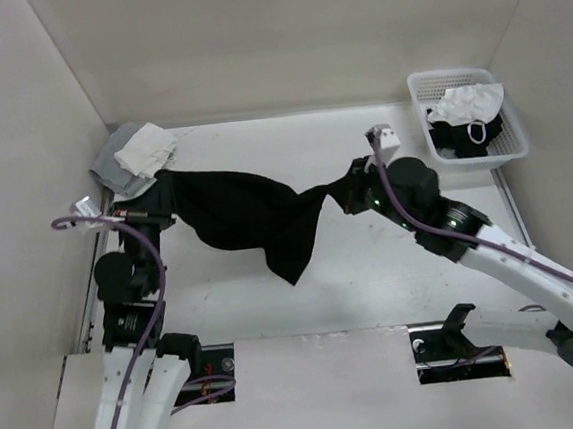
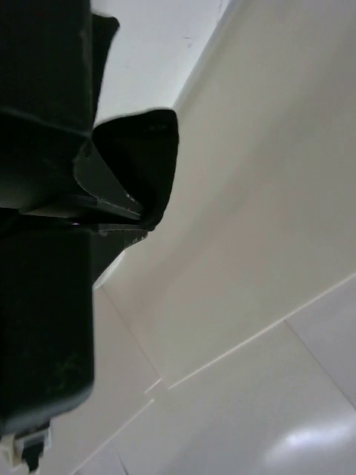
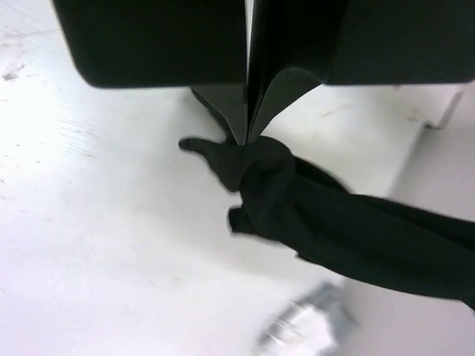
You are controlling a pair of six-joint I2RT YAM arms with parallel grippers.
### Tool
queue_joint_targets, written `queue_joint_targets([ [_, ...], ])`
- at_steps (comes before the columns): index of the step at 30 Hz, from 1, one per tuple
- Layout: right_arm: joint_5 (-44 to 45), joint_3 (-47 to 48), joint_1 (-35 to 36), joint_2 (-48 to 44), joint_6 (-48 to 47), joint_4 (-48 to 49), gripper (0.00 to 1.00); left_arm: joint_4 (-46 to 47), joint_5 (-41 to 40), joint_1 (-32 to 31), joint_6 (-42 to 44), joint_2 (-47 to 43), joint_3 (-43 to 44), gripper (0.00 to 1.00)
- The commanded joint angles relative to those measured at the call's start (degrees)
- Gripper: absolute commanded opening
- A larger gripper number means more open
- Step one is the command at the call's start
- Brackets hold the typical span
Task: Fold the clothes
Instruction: Flatten the tank top out
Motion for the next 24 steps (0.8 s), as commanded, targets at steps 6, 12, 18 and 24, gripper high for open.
queue_joint_targets([
  [6, 6.4, -2.7, 6.0, -13.7, 2.4, -4.0, 0.04, -19.6, -0.1, -3.9, 5.3, -10.7, 4.5, 0.02],
  [12, -4.2, -4.0, -6.5, -0.5, 2.4, 7.0, 0.04, -8.4, -1.8, -4.4, 4.9, 0.8, -4.1, 0.03],
  [18, -10.8, 14.3, -17.9, 27.1, 2.8, 11.7, 0.03, 14.8, -7.7, -0.8, 3.1, 33.9, -1.2, 0.03],
  [24, -10.2, 44.3, -23.8, 49.3, 2.6, 1.0, 0.02, 16.5, -4.8, 3.1, 3.8, 63.6, 23.9, 0.03],
])
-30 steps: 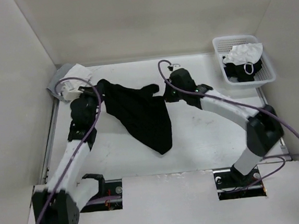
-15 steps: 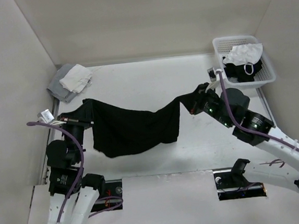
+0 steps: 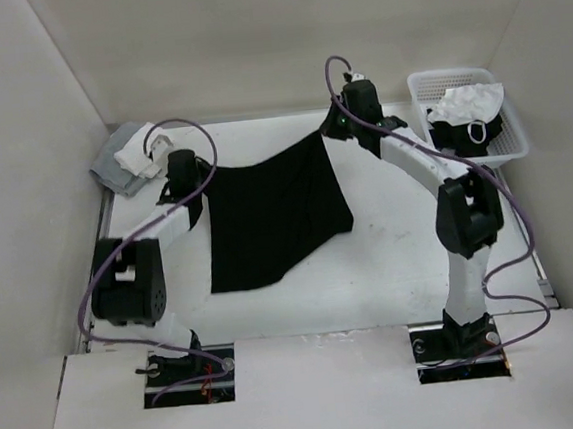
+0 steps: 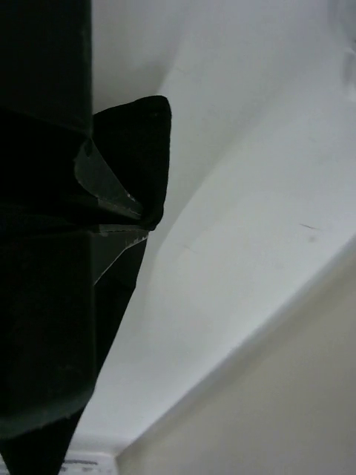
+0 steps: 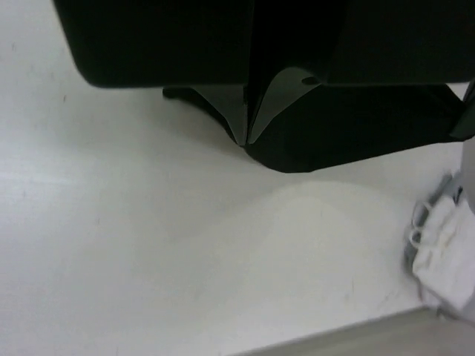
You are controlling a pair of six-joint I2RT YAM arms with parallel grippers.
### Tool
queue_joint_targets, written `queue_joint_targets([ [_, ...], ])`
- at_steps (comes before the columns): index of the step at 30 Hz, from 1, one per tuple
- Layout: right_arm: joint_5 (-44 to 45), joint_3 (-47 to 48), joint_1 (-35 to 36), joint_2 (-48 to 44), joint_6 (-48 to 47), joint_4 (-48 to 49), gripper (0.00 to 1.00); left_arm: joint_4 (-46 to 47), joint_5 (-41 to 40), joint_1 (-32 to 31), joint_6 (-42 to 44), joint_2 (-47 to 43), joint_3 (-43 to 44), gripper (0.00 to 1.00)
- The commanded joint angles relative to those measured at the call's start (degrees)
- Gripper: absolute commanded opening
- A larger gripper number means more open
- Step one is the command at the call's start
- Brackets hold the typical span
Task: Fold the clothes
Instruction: Flatten the tank top out
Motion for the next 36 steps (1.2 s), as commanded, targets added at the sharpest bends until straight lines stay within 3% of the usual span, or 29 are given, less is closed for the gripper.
queue_joint_targets([
  [1, -0.8, 17.6, -3.3, 6.5, 0.2, -3.5, 0.03, 8.3, -0.3, 2.3, 0.3, 9.1, 15.3, 0.06],
  [2, -0.8, 20.0, -3.8, 8.4, 0.3, -4.1, 0.06, 7.6, 0.0, 3.0, 0.1, 11.7, 17.5, 0.10],
  [6, 0.2, 18.9, -4.4, 9.6, 0.6, -3.9, 0.47, 6.7, 0.4, 4.6, 0.4, 15.9, 18.9, 0.40],
  [8, 1.0, 10.5, -4.2, 5.9, 0.9, 0.2, 0.51, 7.8, 0.0, 4.4, -0.1, 13.0, 14.3, 0.45],
  [11, 0.6, -1.7, -4.2, 1.7, 1.0, 6.4, 0.49, 10.3, -1.4, 1.3, -0.6, 7.2, 4.4, 0.42],
  [14, -1.3, -8.3, -4.2, 1.2, 1.8, 6.3, 0.46, 10.3, -6.5, -2.7, -0.8, 0.4, -7.0, 0.39],
  [18, -2.0, -13.2, -5.4, 2.4, 3.7, 6.4, 0.45, 6.6, -8.7, -6.2, -0.3, -7.2, -17.4, 0.36],
  [22, -3.8, -13.6, -5.2, 4.9, 3.7, 5.3, 0.46, 0.5, -8.0, -5.5, -1.2, -15.0, -24.8, 0.36],
  [28, -3.9, -11.6, -5.2, 7.5, 5.4, 4.6, 0.45, -4.1, -1.1, -2.0, -1.9, -18.8, -28.2, 0.44],
  [32, -3.2, -8.9, -5.2, 9.6, 5.5, 1.5, 0.36, -1.9, 4.5, -1.1, -2.1, -14.1, -27.7, 0.43],
  [36, -0.9, -10.7, -5.2, 8.3, 6.1, 2.3, 0.34, -0.3, 6.7, -1.8, -2.5, -11.6, -27.3, 0.39],
])
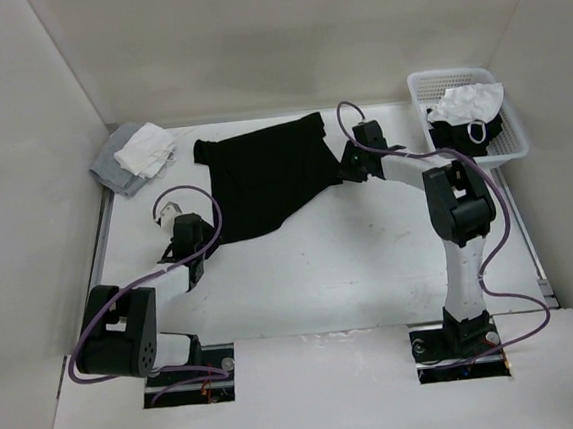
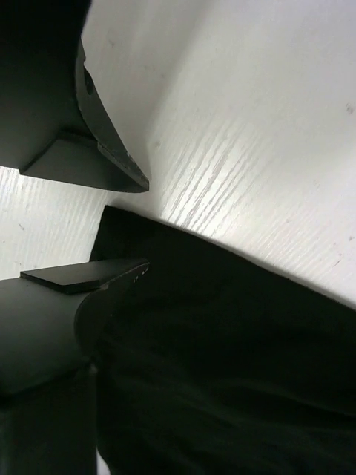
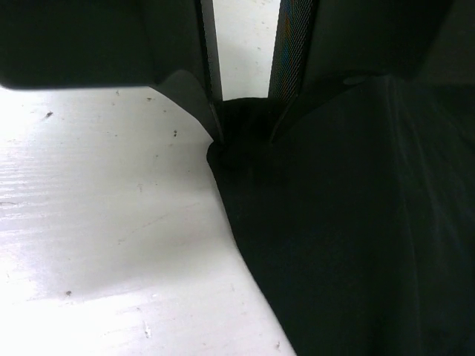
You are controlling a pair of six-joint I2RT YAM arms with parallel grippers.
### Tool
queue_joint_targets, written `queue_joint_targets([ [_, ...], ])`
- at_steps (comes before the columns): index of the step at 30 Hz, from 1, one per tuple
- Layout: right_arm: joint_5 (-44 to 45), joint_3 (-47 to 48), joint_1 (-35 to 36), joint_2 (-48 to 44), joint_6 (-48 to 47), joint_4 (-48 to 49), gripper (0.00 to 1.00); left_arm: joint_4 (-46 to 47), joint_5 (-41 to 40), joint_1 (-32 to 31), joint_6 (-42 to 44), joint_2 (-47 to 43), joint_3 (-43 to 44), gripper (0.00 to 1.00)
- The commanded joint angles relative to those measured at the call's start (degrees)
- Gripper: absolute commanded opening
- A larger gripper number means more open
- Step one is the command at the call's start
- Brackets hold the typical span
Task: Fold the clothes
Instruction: Flatten the tank top out
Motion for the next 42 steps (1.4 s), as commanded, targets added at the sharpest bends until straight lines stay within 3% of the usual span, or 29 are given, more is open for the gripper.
queue_joint_targets([
  [1, 1.9, 0.5, -0.1, -1.0, 0.7, 0.1, 0.34, 0.7, 4.2, -0.4, -0.6, 1.5, 0.1, 0.38],
  [6, 2.3, -0.4, 0.0, -1.2, 1.1, 0.4, 0.32, 0.3, 5.4, -0.1, 0.0, 1.8, -0.2, 0.25],
  [10, 1.6, 1.4, 0.0, -0.2, 1.2, -0.2, 0.09, 0.7, 7.2, -0.1, -0.5, 0.9, -0.8, 0.08],
  [13, 2.8, -1.4, 0.0, -3.4, 1.3, 0.9, 0.03, 1.4, 7.6, 0.1, -1.1, -2.9, -1.0, 0.04],
  [22, 6.0, -20.8, 8.0, -31.5, -1.1, -1.4, 0.04, 0.8, 6.6, 3.0, -5.3, -16.1, 1.3, 0.01],
  [28, 7.3, -24.7, 15.5, -51.2, -2.0, -11.8, 0.07, -1.8, 7.1, 5.7, -5.5, -22.3, 1.1, 0.01],
  [31, 6.3, -27.1, 15.8, -55.9, -1.1, -12.3, 0.08, -1.9, 6.8, 6.4, -5.6, -23.1, 0.5, 0.01],
  [34, 4.4, -29.3, 14.5, -53.0, -1.1, -9.8, 0.08, -1.2, 7.0, 6.8, -5.7, -21.6, 0.5, 0.01],
  [42, 2.8, -31.9, 10.7, -33.4, -0.5, 0.8, 0.06, -0.6, 6.8, 7.5, -5.0, -20.6, -1.5, 0.01],
])
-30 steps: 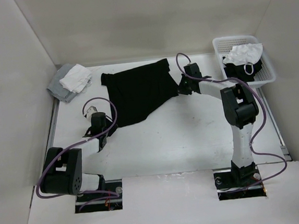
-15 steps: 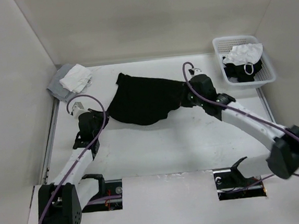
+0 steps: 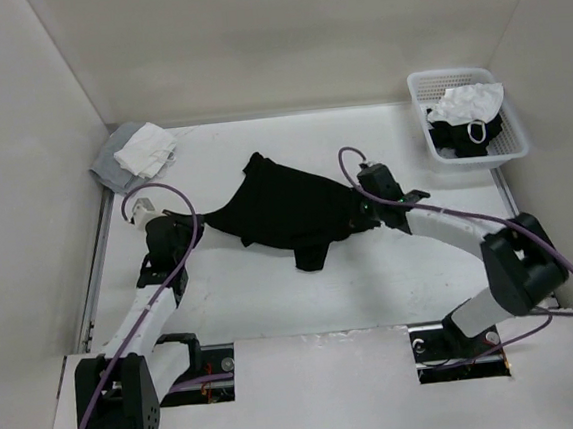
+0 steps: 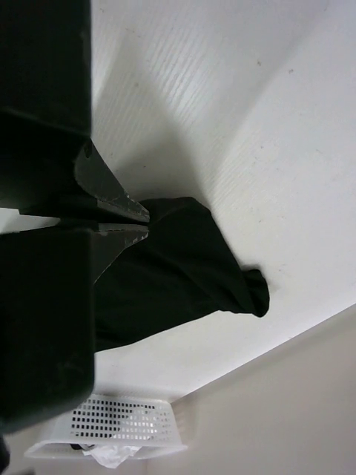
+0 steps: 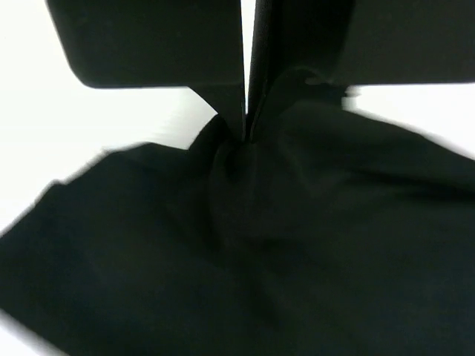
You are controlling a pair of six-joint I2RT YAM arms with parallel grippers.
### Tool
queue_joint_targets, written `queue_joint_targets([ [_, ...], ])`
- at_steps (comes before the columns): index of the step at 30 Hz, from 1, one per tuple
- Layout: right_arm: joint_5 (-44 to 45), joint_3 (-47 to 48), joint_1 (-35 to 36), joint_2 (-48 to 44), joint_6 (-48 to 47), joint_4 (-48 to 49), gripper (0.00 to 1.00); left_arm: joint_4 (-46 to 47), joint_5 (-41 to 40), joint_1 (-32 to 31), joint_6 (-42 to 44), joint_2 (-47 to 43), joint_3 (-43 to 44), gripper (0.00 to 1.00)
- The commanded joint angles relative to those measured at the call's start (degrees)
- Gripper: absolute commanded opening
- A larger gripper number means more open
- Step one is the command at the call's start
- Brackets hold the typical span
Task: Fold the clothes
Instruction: Flatten the tank top out
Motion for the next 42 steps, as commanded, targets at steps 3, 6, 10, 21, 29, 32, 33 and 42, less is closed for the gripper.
queue_joint_targets([
  [3, -2.1, 2.6, -1.6, 6.0, 1.4, 7.2, 0.05, 2.6, 0.2, 0.7, -0.3, 1.2, 0.2, 0.01],
  [6, -1.7, 6.1, -0.9, 5.0, 0.8, 7.0, 0.05, 3.1, 0.2, 0.1, -0.7, 1.3, 1.2, 0.01],
  [10, -0.8, 0.9, 3.3, -2.4, 1.3, 3.9, 0.05, 2.2, -0.1, -0.6, -0.6, -1.7, 1.1, 0.01],
  [21, -4.4, -18.2, 14.6, -29.4, 11.9, -4.0, 0.23, -1.0, -2.0, -0.6, 0.0, -7.3, 1.5, 0.01],
  [29, 3.4, -14.8, 4.2, -12.4, 7.2, 3.9, 0.60, -0.8, -2.0, -0.9, 0.5, -5.6, 1.4, 0.02],
  [32, 3.3, -12.7, 3.7, -5.4, 6.8, 6.1, 0.59, -0.6, -2.0, -1.4, 0.6, -5.1, 1.3, 0.02],
  [33, 3.3, -11.7, 3.2, -2.6, 6.7, 6.6, 0.53, -0.5, -2.0, -1.7, 0.6, -5.0, 1.2, 0.02],
  [42, 4.0, 9.1, -4.3, 16.3, 4.9, 8.5, 0.04, -0.4, -2.8, -4.1, 0.8, -5.1, -0.3, 0.02],
])
